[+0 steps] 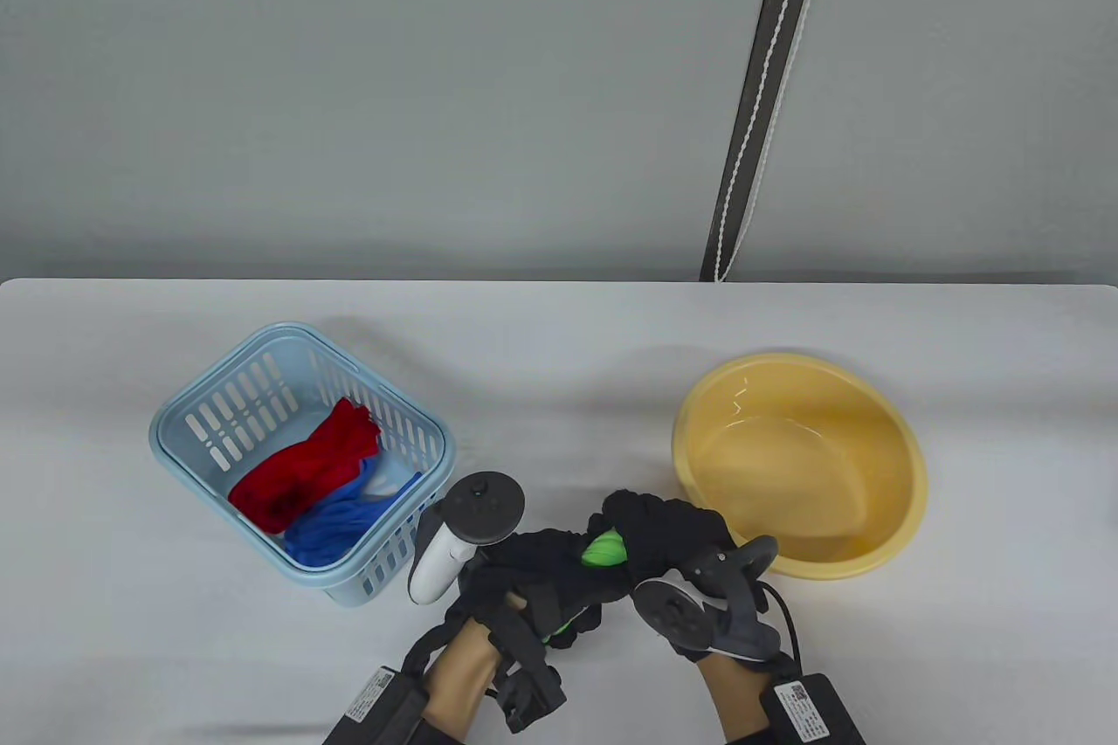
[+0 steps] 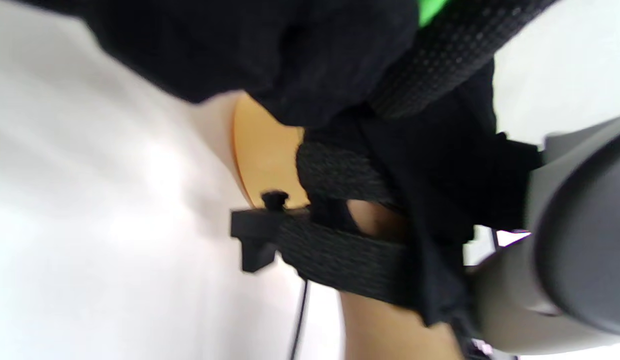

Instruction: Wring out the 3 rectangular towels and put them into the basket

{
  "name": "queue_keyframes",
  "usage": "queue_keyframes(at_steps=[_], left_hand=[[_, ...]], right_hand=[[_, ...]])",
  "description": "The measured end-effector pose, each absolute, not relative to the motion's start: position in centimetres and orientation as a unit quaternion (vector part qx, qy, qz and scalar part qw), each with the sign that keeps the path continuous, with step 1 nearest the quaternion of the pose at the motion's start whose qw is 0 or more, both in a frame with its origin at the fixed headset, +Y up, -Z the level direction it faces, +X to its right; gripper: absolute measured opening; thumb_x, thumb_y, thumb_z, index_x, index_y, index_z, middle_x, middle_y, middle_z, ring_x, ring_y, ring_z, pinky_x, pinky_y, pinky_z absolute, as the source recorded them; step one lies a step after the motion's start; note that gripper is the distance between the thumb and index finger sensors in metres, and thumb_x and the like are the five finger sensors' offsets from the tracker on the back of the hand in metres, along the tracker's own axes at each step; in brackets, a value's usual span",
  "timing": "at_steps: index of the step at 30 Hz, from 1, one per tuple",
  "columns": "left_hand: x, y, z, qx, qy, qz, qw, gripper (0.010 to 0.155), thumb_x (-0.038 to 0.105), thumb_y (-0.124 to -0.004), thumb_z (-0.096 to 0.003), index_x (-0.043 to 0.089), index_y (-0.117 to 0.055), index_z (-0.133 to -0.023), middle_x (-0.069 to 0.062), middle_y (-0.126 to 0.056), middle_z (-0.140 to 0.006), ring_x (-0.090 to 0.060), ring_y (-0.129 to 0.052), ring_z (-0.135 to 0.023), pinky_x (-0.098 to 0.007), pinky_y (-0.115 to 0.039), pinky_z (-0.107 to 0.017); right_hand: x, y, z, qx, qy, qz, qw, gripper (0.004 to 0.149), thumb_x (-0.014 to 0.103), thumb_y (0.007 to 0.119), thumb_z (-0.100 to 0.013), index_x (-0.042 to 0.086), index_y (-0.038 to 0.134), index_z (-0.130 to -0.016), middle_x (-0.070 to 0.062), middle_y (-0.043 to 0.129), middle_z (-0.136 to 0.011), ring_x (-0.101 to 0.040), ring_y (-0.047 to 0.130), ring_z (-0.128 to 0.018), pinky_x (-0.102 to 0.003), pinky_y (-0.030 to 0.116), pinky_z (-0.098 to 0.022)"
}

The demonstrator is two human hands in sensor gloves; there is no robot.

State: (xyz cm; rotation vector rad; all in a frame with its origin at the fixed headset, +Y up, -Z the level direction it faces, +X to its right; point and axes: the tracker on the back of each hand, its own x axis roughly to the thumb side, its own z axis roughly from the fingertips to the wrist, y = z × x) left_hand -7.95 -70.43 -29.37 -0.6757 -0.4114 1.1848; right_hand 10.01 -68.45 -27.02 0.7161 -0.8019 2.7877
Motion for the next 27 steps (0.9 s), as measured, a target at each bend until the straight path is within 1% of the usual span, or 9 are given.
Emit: queue_keyframes(at_steps=[4,6,10,13,15,20,21,25,27], left_hand=[[-7.6,-71.3,-29.3,-0.361,-0.203,0.604,0.681,0.044,0.051,-0.084,-0.0555,0.01,-0.091,-0.066,0.004,-0.104,-0.029,-0.017,-0.098,-0.003,-0.037,-0.088,-0.005],[-7.3,-71.9,-29.2,-0.389,-0.209,0.637,0.632,0.043,0.051,-0.083,-0.0565,0.01,-0.091,-0.066,0.004,-0.103,-0.029,-0.017,-0.097,-0.003,-0.037,-0.088,-0.005],[-6.7,-72.3,-29.1,-0.411,-0.222,0.668,0.579,0.042,0.051,-0.081,-0.0576,0.011,-0.091,-0.065,0.005,-0.103,-0.029,-0.017,-0.097,-0.003,-0.037,-0.088,-0.005],[-6.2,-72.7,-28.9,-0.426,-0.224,0.701,0.526,0.041,0.051,-0.081,-0.058,0.011,-0.09,-0.065,0.005,-0.102,-0.029,-0.017,-0.096,-0.003,-0.037,-0.088,-0.005],[-6.1,-72.7,-28.7,-0.426,-0.229,0.709,0.513,0.041,0.05,-0.081,-0.0584,0.011,-0.09,-0.065,0.005,-0.102,-0.029,-0.017,-0.096,-0.003,-0.038,-0.088,-0.006],[-5.6,-72.6,-28.2,-0.439,-0.247,0.735,0.454,0.039,0.05,-0.08,-0.0589,0.012,-0.089,-0.065,0.005,-0.102,-0.028,-0.017,-0.096,-0.004,-0.038,-0.088,-0.006],[-5.5,-72.6,-28.2,-0.439,-0.247,0.737,0.451,0.039,0.049,-0.08,-0.0589,0.012,-0.089,-0.065,0.005,-0.102,-0.029,-0.018,-0.096,-0.004,-0.038,-0.088,-0.006],[-6.0,-72.4,-28.2,-0.435,-0.255,0.703,0.502,0.04,0.052,-0.079,-0.0593,0.014,-0.089,-0.067,0.006,-0.102,-0.031,-0.017,-0.097,-0.007,-0.037,-0.089,-0.009],[-6.2,-72.2,-28.2,-0.443,-0.249,0.692,0.514,0.04,0.052,-0.079,-0.0599,0.014,-0.088,-0.068,0.005,-0.102,-0.034,-0.018,-0.098,-0.009,-0.038,-0.089,-0.01]], right_hand=[[10.1,-67.9,-26.6,0.242,-0.287,0.923,0.08,0.037,0.049,0.074,-0.058,0.018,0.075,-0.079,0.0,0.095,-0.046,-0.017,0.095,-0.018,-0.038,0.084,-0.016],[10.1,-67.8,-26.5,0.243,-0.294,0.921,0.078,0.038,0.05,0.073,-0.058,0.018,0.074,-0.079,0.001,0.095,-0.046,-0.017,0.095,-0.019,-0.038,0.084,-0.016],[10.1,-67.5,-26.4,0.245,-0.307,0.916,0.084,0.038,0.05,0.072,-0.058,0.018,0.073,-0.08,0.0,0.094,-0.047,-0.017,0.095,-0.02,-0.038,0.085,-0.016],[10.0,-67.2,-26.3,0.241,-0.307,0.916,0.091,0.038,0.049,0.072,-0.058,0.017,0.072,-0.08,-0.001,0.094,-0.048,-0.018,0.095,-0.02,-0.039,0.084,-0.017],[10.0,-67.0,-26.2,0.241,-0.311,0.914,0.096,0.039,0.049,0.072,-0.058,0.017,0.071,-0.081,-0.001,0.093,-0.048,-0.018,0.095,-0.02,-0.039,0.084,-0.017],[9.9,-66.4,-25.8,0.249,-0.335,0.904,0.094,0.039,0.049,0.071,-0.059,0.017,0.07,-0.081,-0.001,0.093,-0.05,-0.018,0.095,-0.021,-0.039,0.084,-0.017],[9.8,-66.4,-25.7,0.249,-0.335,0.904,0.089,0.039,0.049,0.071,-0.058,0.017,0.069,-0.082,-0.001,0.093,-0.05,-0.018,0.095,-0.022,-0.039,0.084,-0.018],[9.9,-66.4,-25.6,0.247,-0.338,0.905,0.079,0.038,0.048,0.075,-0.057,0.018,0.071,-0.08,-0.001,0.094,-0.051,-0.018,0.097,-0.024,-0.04,0.085,-0.02],[9.8,-66.2,-25.4,0.248,-0.328,0.909,0.062,0.037,0.048,0.077,-0.056,0.019,0.074,-0.079,0.0,0.095,-0.05,-0.018,0.098,-0.024,-0.039,0.086,-0.02]])
